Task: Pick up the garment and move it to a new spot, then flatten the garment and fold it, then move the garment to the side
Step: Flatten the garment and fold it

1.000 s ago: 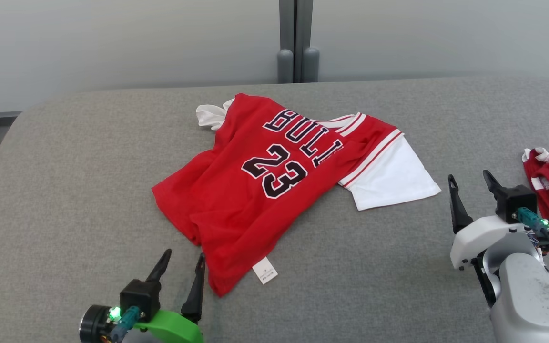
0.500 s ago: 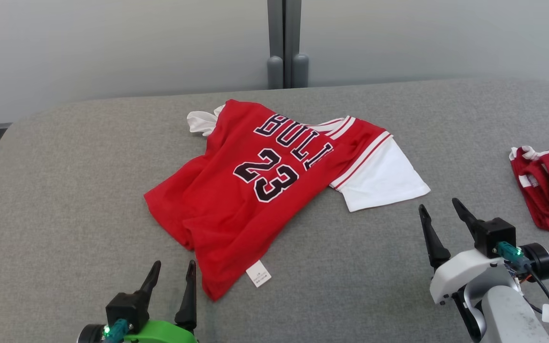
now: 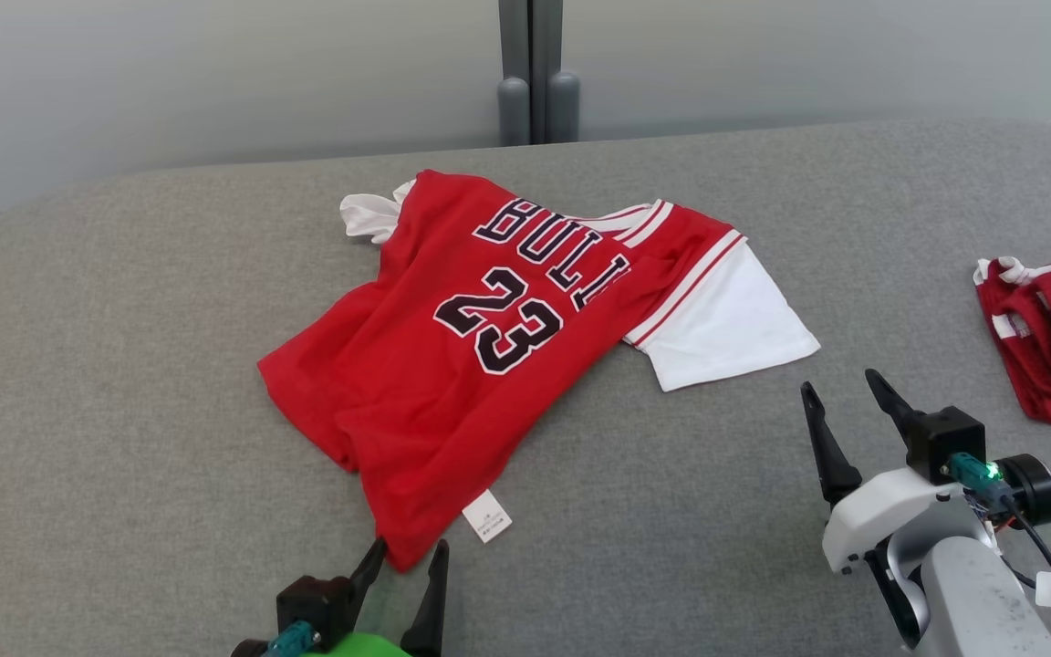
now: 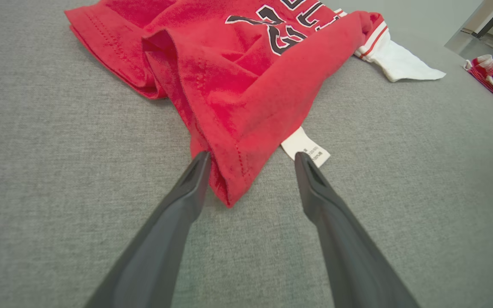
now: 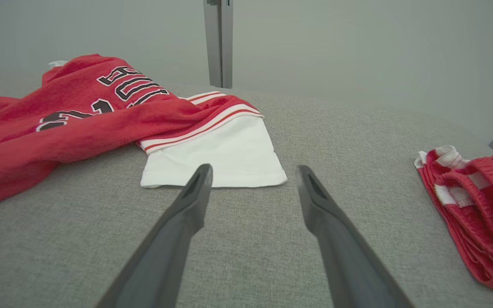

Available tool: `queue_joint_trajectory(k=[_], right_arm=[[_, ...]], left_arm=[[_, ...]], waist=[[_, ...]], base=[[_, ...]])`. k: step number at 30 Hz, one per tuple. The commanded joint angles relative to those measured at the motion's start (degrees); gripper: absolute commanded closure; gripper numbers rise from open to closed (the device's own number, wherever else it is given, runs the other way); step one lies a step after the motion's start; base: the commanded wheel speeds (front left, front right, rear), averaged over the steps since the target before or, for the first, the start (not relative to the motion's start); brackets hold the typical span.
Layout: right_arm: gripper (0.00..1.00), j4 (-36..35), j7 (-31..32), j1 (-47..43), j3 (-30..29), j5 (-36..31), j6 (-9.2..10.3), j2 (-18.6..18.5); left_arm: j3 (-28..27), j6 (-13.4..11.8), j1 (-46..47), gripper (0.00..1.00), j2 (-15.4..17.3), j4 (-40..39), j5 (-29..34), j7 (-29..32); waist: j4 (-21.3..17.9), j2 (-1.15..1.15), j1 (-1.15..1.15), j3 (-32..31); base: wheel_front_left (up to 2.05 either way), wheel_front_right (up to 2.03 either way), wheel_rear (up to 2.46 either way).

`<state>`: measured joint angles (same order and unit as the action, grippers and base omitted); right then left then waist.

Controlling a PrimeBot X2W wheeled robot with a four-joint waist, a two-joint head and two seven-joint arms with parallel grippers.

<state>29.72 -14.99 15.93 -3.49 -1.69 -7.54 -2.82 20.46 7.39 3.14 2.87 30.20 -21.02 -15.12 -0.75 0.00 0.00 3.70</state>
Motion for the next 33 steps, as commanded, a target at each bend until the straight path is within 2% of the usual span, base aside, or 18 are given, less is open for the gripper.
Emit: queue_joint_trajectory(k=[1,9,10,11,12,13,14,24,33], right_arm=[[0.00,0.21,-0.26,0.34,-0.22,-0.33,0.12,-0.21],[0.00,0.26,-0.26,1.07,-0.59,-1.06,0.12,-0.21],[0.00,0.25,-0.26,1.07,-0.59,-1.12,0.12,-0.21],[0.00,0.22,-0.26,1.12,-0.57,-1.18,0.12,-0.20],[0.00,0.25,-0.26,1.20,-0.57,-1.29,0.12,-0.20],[0.00,0.39,-0.26,1.36,-0.65,-1.45,0.12,-0.21],[0.00,0.46,-0.26,1.56,-0.71,-1.55,0.12,-0.21],[0.00,2.66,-0.26,6.98,-2.96,-4.30,0.12,-0.21],[0.00,14.27,0.53,16.59,-10.40,-10.99,0.12,-0.21]], left_arm=[[0.55,0.16,1.28,0.00,0.16,0.60,-0.61,0.01],[1.55,0.17,2.72,0.00,0.15,3.08,-2.28,0.01],[1.65,0.18,2.77,0.09,0.15,3.18,-2.36,0.01],[2.02,0.18,2.90,0.45,0.15,3.37,-2.71,0.01],[2.26,0.18,3.13,0.74,0.15,3.44,-2.84,0.01],[2.67,0.18,3.47,0.96,0.15,3.52,-3.01,0.01],[3.00,0.18,3.67,1.00,0.15,3.68,-3.44,0.01],[6.62,0.18,6.28,1.00,1.33,4.52,-5.81,0.03],[9.13,0.04,8.40,1.00,3.05,3.98,-7.08,0.11]], waist=[[-0.27,0.00,0.00,0.45],[-0.83,0.00,0.00,1.40],[-0.82,0.00,0.00,1.49],[-0.80,0.00,0.00,1.69],[-0.75,0.00,0.00,1.88],[-0.60,0.00,0.00,2.21],[-0.48,0.00,0.00,2.47],[1.54,0.00,0.00,7.28],[4.63,0.00,0.00,11.39]], base=[[0.00,0.00,0.00],[0.00,0.00,0.00],[0.00,0.00,0.00],[0.00,0.00,0.00],[0.00,0.00,0.00],[0.00,0.00,0.00],[0.00,0.00,0.00],[0.00,0.00,0.00],[0.00,0.00,0.00]])
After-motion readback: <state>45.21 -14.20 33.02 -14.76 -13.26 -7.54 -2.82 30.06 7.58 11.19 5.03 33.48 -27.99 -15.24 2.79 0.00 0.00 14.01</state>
